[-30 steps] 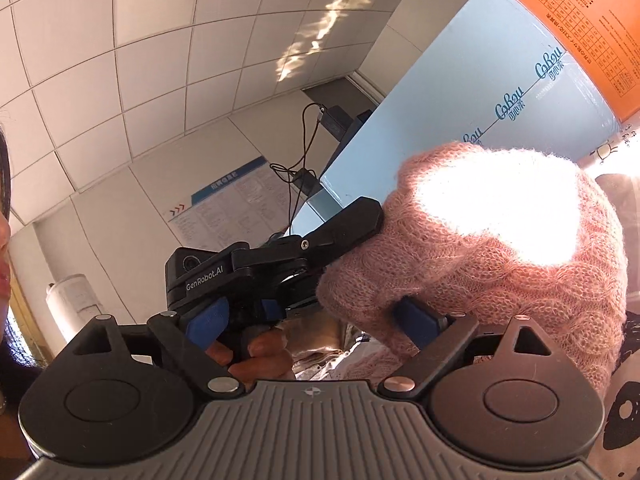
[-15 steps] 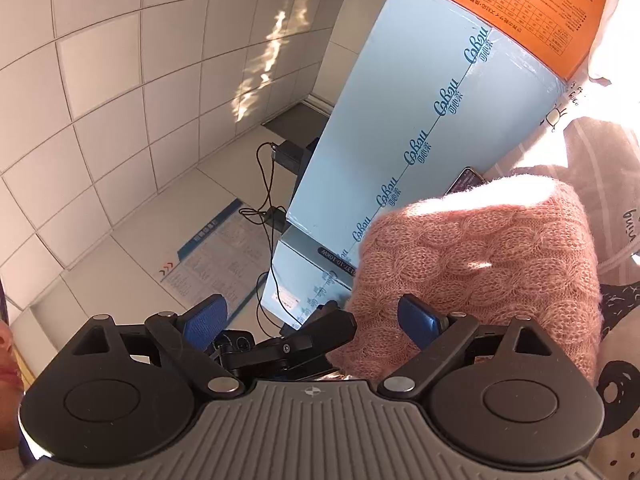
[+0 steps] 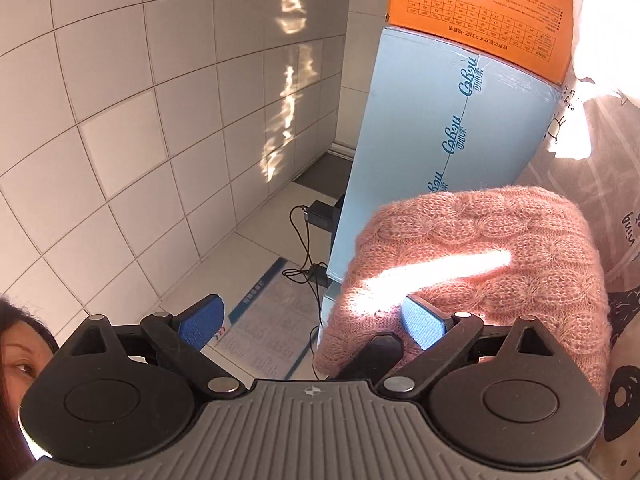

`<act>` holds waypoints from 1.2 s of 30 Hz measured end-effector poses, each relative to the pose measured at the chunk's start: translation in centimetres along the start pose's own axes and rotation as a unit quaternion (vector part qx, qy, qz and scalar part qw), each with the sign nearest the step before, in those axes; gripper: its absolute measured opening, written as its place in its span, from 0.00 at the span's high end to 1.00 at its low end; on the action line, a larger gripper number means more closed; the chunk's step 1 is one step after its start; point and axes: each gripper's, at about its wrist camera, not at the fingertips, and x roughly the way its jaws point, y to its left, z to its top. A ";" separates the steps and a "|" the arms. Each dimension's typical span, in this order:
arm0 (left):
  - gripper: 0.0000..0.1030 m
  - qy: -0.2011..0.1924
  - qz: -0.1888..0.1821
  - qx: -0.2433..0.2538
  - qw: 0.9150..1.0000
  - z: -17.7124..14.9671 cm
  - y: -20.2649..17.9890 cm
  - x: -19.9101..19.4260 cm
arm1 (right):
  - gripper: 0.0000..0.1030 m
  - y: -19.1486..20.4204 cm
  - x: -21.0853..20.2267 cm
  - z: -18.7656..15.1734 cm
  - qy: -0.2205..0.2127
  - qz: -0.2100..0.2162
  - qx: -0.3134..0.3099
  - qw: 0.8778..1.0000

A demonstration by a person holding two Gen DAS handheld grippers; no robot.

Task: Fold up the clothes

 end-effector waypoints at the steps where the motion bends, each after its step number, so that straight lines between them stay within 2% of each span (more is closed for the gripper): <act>1: 0.80 -0.015 -0.022 -0.055 0.998 -0.4 1.2 -0.4 | 0.06 0.1 0.0 0.1 0.001 0.007 -0.001 1.000; 2: 0.80 -0.030 -0.043 -0.110 0.993 -0.8 2.4 -0.9 | 0.06 0.2 0.0 0.1 0.002 0.014 -0.003 1.000; 3: 0.80 -0.044 -0.064 -0.166 0.983 -1.3 3.6 -1.3 | 0.06 0.3 -0.1 0.2 0.004 0.020 -0.004 1.000; 5: 0.80 -0.067 -0.092 -0.289 0.950 -3.0 6.6 -2.0 | 0.06 0.5 0.3 0.1 0.014 0.020 -0.009 1.000; 9: 0.80 -0.095 -0.024 -0.340 0.935 -5.1 9.7 -5.1 | 0.05 0.4 1.6 -0.3 0.050 -0.007 -0.016 0.999; 12: 0.80 -0.079 0.035 -0.322 0.943 -5.6 10.1 -7.1 | 0.05 0.3 2.6 -0.9 0.081 -0.037 -0.026 0.996; 14: 0.80 -0.044 0.077 -0.293 0.952 -5.9 9.7 -7.8 | 0.06 0.1 3.4 -1.3 0.102 -0.058 -0.031 0.993; 19: 0.75 0.019 0.146 -0.250 0.957 -6.5 9.2 -8.3 | 0.05 0.0 4.6 -2.4 0.143 -0.086 -0.046 0.985; 20: 0.73 0.026 0.147 -0.245 0.958 -6.2 9.3 -8.3 | 0.06 0.0 4.7 -2.6 0.150 -0.092 -0.050 0.983; 21: 0.66 0.033 0.147 -0.240 0.959 -5.8 9.3 -8.2 | 0.05 0.0 4.9 -2.8 0.157 -0.095 -0.053 0.982; 22: 0.49 0.040 0.148 -0.235 0.960 -5.4 9.4 -8.2 | 0.05 0.0 5.0 -2.9 0.162 -0.098 -0.055 0.980; 24: 0.28 0.040 0.142 -0.238 0.960 -4.5 9.9 -8.0 | 0.05 0.1 5.1 -3.2 0.169 -0.096 -0.057 0.979; 25: 0.25 0.034 0.135 -0.246 0.959 -4.0 10.3 -7.9 | 0.05 0.1 5.2 -3.3 0.173 -0.093 -0.058 0.979; 27: 0.24 0.031 0.126 -0.262 0.956 -2.9 11.3 -7.4 | 0.05 0.3 5.3 -3.5 0.177 -0.083 -0.060 0.979; 31: 0.24 0.077 0.106 -0.281 0.951 -1.6 12.4 -4.9 | 0.05 1.1 5.9 -4.5 0.211 -0.056 -0.069 0.973; 35: 0.27 0.128 0.096 -0.270 0.949 -1.1 12.3 -2.7 | 0.05 1.6 8.1 -7.3 0.293 -0.056 -0.088 0.950; 36: 0.29 0.136 0.092 -0.261 0.951 -1.1 12.0 -2.3 | 0.05 1.6 8.7 -8.1 0.315 -0.061 -0.092 0.943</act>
